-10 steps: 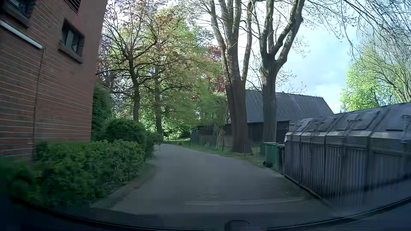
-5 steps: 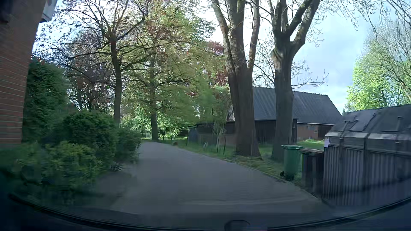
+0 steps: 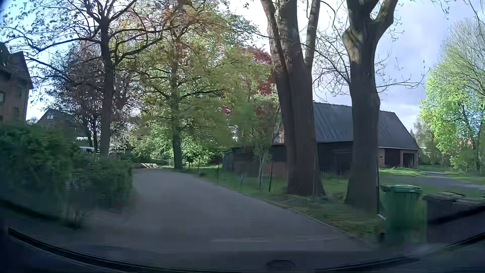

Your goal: Follow the waypoints while adhering to traffic rules and regulations

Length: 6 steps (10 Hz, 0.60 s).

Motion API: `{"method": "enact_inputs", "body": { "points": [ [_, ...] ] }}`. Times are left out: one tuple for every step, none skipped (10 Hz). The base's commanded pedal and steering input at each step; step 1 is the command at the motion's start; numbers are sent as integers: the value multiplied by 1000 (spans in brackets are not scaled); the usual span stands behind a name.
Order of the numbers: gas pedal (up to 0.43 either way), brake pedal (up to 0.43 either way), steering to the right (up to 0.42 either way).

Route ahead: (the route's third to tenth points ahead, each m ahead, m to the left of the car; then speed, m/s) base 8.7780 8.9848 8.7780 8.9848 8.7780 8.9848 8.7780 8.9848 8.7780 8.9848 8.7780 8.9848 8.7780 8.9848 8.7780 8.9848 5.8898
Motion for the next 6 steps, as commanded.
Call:
{"method": "enact_inputs", "body": {
  "points": [
    [98, 0, -34],
    [98, 0, -46],
    [87, 0, -62],
    [79, 0, -77],
    [47, 0, -90],
    [47, 0, -102]
  ]
}}
